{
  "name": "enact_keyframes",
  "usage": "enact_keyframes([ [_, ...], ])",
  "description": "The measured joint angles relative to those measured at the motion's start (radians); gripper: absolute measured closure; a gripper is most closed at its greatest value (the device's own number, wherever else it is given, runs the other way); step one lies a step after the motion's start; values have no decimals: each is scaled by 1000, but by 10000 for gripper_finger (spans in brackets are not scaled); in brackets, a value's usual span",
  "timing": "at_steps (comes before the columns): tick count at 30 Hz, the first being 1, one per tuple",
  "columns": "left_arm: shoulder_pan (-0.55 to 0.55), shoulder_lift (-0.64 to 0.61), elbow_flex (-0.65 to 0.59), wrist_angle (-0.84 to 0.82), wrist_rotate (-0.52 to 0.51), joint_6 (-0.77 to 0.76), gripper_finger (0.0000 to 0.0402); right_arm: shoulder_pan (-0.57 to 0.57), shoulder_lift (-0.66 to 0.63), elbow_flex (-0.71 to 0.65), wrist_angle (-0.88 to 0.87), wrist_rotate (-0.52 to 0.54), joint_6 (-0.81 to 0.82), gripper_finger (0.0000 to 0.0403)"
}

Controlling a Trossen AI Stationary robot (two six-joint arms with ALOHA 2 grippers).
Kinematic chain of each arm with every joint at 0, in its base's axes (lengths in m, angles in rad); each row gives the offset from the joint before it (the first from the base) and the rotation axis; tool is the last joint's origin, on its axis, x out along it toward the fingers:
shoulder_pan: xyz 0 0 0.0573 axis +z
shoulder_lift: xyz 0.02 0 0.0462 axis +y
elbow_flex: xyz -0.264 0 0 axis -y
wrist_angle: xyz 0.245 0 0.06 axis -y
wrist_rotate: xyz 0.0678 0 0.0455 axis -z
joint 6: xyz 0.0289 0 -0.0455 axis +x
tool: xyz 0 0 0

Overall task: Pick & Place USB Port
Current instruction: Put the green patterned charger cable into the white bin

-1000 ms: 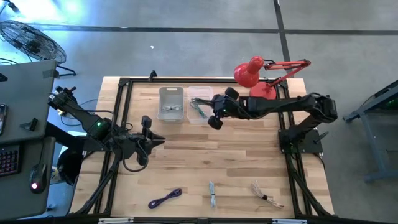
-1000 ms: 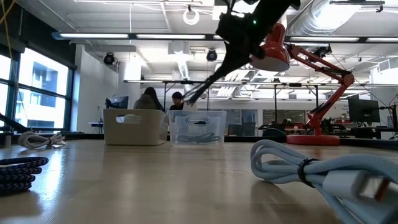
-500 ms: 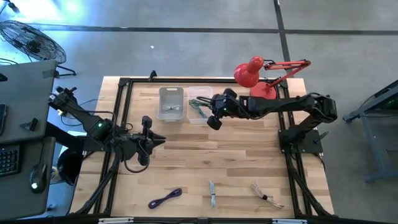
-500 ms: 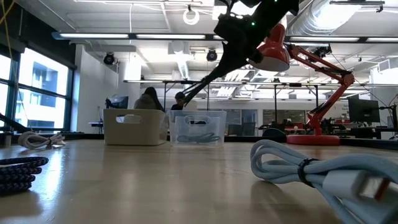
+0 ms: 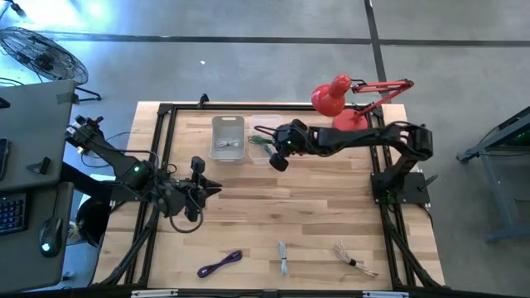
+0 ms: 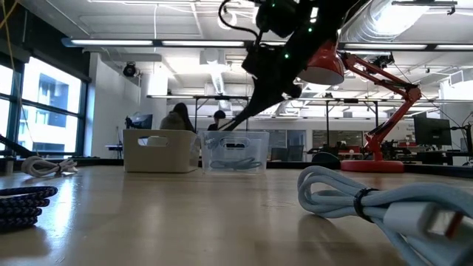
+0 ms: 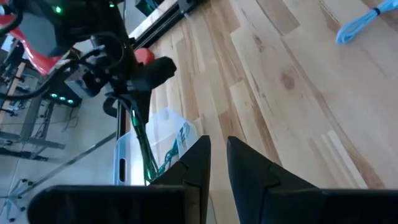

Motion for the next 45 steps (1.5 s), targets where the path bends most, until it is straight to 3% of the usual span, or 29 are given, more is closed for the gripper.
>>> enact_keyframes([
  [27, 0, 0, 0, -20, -26, -17, 350, -17, 9, 2, -8, 120, 108, 363],
  [36, 0, 0, 0, -20, -28, -17, 350, -17, 9, 2, 42, -8, 80, 330],
  [45, 0, 0, 0, -21, -12, -18, 350, -17, 9, 2, 62, -37, 78, 326],
])
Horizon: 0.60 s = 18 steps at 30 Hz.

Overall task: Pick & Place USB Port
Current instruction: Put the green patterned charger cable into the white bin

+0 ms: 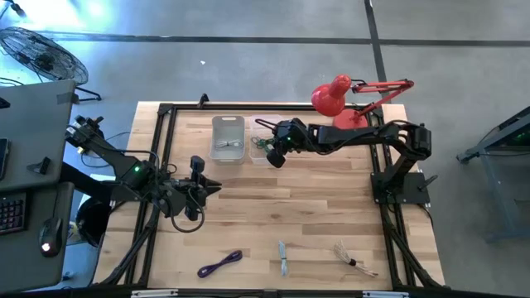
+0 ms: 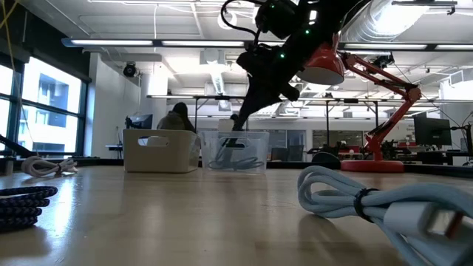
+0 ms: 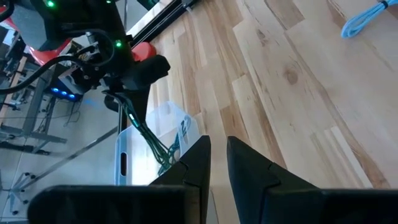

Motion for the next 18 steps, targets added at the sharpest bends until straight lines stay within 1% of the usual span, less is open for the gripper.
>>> enact_keyframes([
  [5, 0, 0, -2, 1, 6, -17, 350, 0, 0, 0, 4, -35, -24, 341],
  [9, 0, -1, -25, 1, 6, -26, 350, 0, 2, 0, 19, -111, -61, 348],
  [12, 0, -1, -43, 3, 6, -44, 350, 0, 7, 0, 38, -152, -82, 332],
  [18, 0, 0, -56, 9, 12, -56, 350, 0, 34, 1, 78, -164, -136, 282],
])
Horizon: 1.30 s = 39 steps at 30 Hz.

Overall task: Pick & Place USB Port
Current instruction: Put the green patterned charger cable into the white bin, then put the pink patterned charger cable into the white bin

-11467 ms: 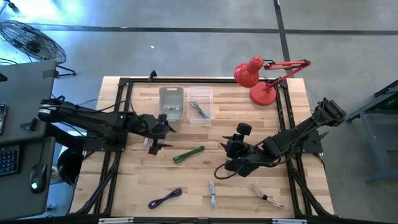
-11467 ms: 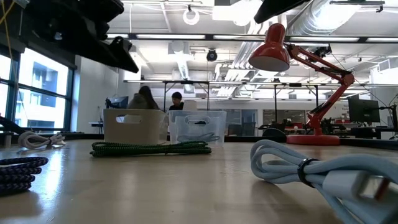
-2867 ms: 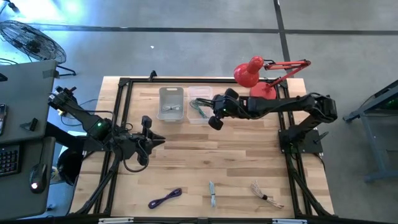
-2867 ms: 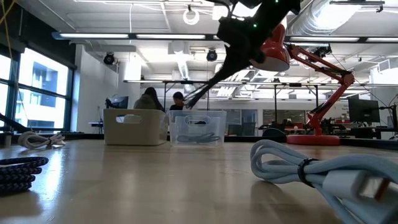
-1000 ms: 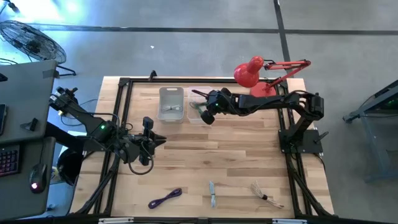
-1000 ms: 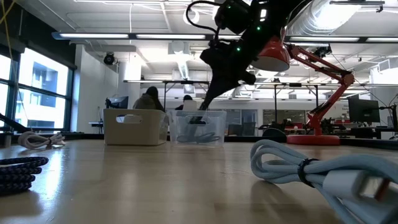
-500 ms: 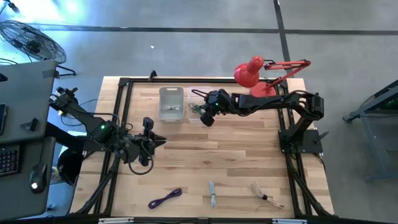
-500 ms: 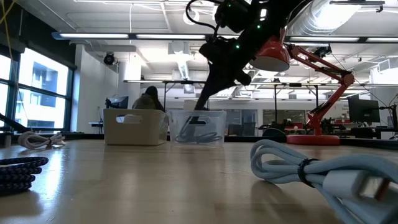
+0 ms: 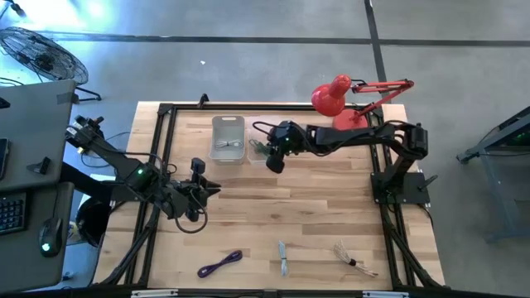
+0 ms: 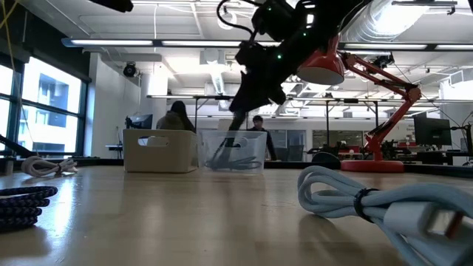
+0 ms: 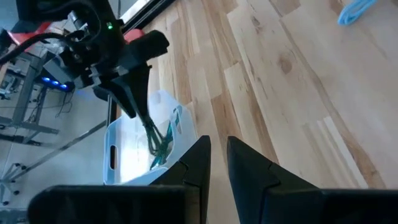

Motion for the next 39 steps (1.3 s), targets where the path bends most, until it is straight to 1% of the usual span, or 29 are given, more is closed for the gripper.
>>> enact_keyframes([
  [4, 0, 0, -1, -5, 11, -9, 351, -1, 21, 0, 32, 55, 4, 273],
  [11, 0, 0, -1, -10, 12, -14, 351, -1, 26, 0, 109, 67, -19, 273],
  [15, 0, 0, -1, -10, 11, -15, 351, 1, 6, 0, 134, 73, -19, 272],
  [17, 0, 0, -1, -10, 17, -15, 351, 7, -13, 0, 137, 42, -19, 272],
  [20, 0, 0, -1, -10, 30, -16, 351, 23, -50, 0, 129, -66, -20, 272],
  [24, 0, 0, -1, -10, 36, -18, 351, 70, -113, 0, 62, -243, -68, 272],
  [27, 0, 0, -1, -9, 40, -19, 351, 136, -160, 0, -15, -283, -95, 272],
  [31, 0, 0, -1, -10, 57, -23, 351, 244, -224, 0, -170, -261, -109, 272],
  [34, 0, 0, -1, -10, 63, -33, 351, 331, -264, 0, -310, -231, -76, 272],
  [39, 0, 0, -1, -10, 64, -40, 351, 483, -286, -1, -487, -80, 48, 272],
])
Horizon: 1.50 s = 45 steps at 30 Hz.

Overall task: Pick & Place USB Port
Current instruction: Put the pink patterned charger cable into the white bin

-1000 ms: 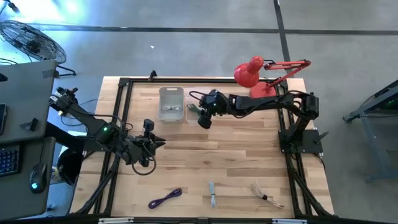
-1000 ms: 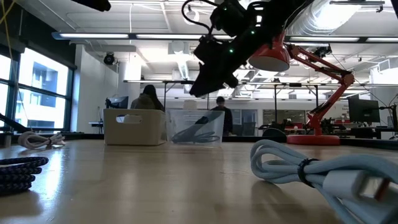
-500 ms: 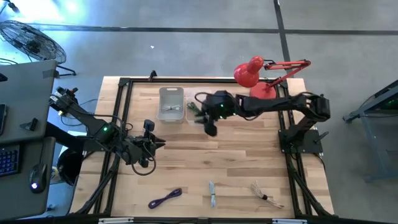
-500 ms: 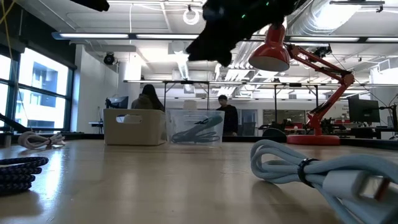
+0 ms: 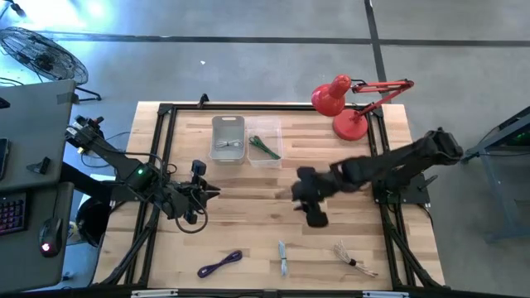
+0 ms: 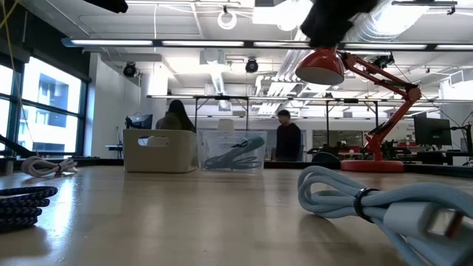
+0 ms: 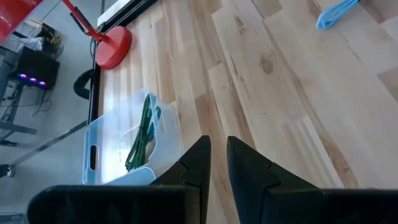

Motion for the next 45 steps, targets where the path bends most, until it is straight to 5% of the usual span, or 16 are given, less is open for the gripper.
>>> enact_keyframes([
  [5, 0, 0, 0, 0, -3, -1, 350, 111, 3, 0, -91, 98, 125, 272],
  [13, 0, 0, -32, 27, -3, -4, 351, 217, 4, 0, -117, 103, 290, 272],
  [21, 0, 0, -91, 32, -8, -53, 350, 278, 4, -1, -370, 154, 710, 268],
  [29, 0, 0, -103, 39, -30, -56, 351, 381, 5, -1, -347, 172, 861, 234],
  [37, 0, 10, -103, 74, -33, -57, 351, 464, 41, -1, -321, 155, 971, 190],
  [45, 0, 98, -103, 143, -11, -57, 351, 553, 121, -1, -321, 51, 1131, 192],
])
